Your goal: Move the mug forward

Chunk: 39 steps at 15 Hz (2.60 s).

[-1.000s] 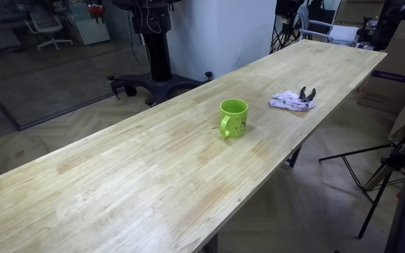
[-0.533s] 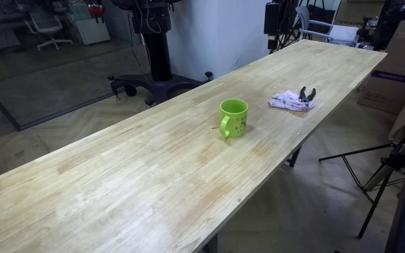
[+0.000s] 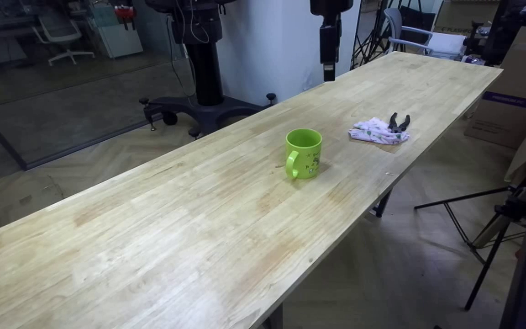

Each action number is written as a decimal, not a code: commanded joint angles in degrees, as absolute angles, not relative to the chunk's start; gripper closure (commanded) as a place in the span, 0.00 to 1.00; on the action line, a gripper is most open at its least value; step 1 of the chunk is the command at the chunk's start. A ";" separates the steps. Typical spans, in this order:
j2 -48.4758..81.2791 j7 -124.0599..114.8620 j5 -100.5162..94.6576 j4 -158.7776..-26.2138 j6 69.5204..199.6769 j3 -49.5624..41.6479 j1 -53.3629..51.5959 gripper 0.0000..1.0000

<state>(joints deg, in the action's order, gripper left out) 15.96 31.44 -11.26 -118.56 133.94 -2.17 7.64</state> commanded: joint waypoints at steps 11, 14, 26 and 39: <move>26.71 28.74 2.38 -115.57 142.75 1.89 10.21 0.00; 29.05 23.98 7.69 -113.42 139.22 2.89 9.93 0.00; 32.76 2.32 1.57 -109.38 143.28 -2.87 2.62 0.00; 38.27 -14.50 6.34 -104.93 142.77 -2.20 -2.00 0.00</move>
<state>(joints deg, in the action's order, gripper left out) 38.23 -14.55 6.27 -105.09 142.95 -2.12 -1.94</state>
